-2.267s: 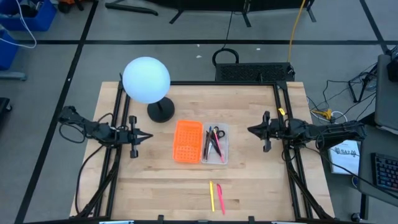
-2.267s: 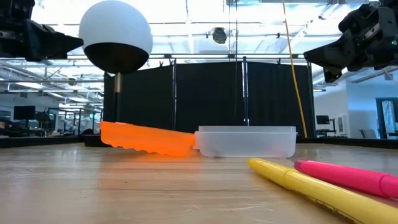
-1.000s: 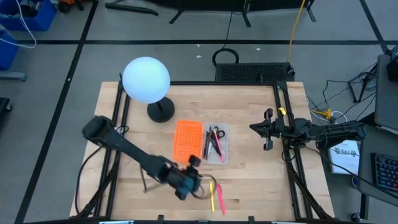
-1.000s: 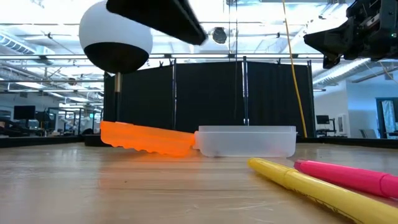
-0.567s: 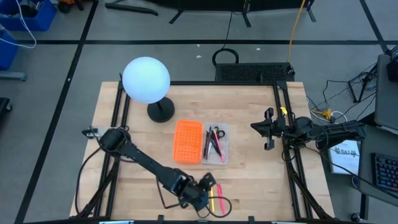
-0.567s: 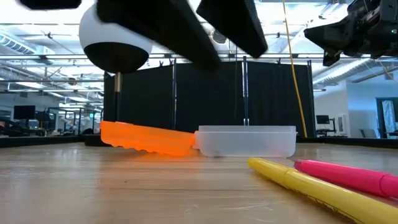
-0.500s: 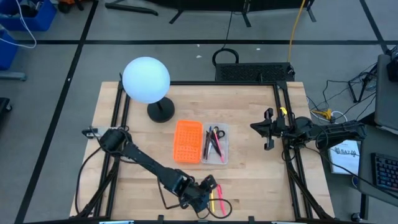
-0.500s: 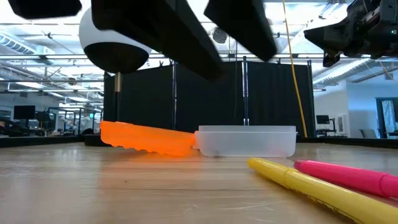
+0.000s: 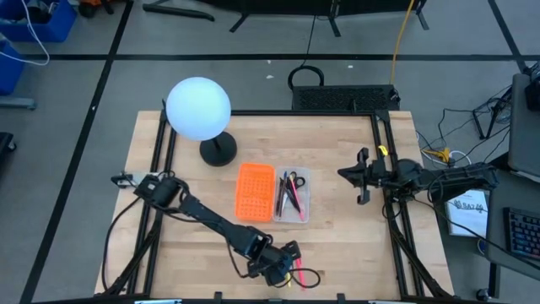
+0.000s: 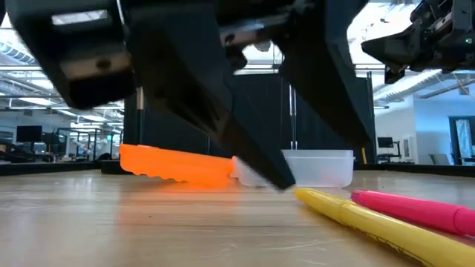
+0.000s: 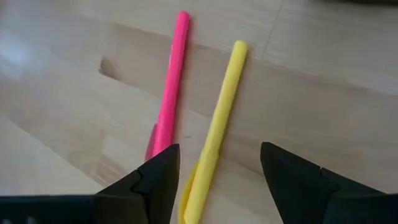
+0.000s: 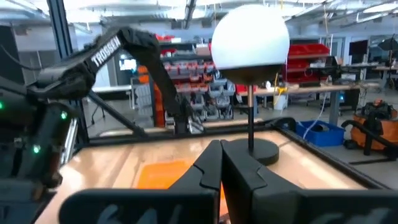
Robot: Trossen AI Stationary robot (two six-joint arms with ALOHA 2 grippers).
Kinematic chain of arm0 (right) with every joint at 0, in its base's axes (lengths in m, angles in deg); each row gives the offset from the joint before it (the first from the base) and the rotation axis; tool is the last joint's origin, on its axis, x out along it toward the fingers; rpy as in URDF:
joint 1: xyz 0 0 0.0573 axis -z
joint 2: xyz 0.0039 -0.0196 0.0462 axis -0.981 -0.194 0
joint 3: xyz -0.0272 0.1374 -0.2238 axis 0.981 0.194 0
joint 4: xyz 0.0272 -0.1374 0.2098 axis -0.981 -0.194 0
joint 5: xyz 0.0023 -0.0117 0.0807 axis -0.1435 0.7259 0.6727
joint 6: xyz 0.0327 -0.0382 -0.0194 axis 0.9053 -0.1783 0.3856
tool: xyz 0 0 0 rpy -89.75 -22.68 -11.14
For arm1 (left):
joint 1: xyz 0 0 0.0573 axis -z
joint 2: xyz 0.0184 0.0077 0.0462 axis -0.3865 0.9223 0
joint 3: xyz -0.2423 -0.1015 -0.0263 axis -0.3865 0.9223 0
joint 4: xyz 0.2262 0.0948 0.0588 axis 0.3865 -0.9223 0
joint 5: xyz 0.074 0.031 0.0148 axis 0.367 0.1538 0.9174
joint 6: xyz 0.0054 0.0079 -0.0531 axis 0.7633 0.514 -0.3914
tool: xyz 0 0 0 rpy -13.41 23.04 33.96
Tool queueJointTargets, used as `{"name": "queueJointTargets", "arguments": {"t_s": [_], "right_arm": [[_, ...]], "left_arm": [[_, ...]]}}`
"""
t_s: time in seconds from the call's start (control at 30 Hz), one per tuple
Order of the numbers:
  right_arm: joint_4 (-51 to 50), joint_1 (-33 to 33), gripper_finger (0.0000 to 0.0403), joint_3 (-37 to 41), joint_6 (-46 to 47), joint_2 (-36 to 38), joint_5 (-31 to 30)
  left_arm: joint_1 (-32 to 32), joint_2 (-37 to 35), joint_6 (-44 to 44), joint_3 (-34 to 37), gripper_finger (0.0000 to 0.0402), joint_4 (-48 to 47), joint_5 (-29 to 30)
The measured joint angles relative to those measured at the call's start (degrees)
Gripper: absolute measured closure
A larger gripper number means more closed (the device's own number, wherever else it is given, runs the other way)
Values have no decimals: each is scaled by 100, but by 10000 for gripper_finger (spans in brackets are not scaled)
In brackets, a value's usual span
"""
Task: Pick & place school supplies into a supply box
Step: Put the pink pen into the orange supply box
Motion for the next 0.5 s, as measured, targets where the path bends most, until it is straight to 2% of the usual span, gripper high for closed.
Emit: {"name": "queueJointTargets", "arguments": {"t_s": [0.5], "right_arm": [[-42,0,403,0,183,-266,2]], "left_arm": [[-203,286,759,-11,172,88,107]]}}
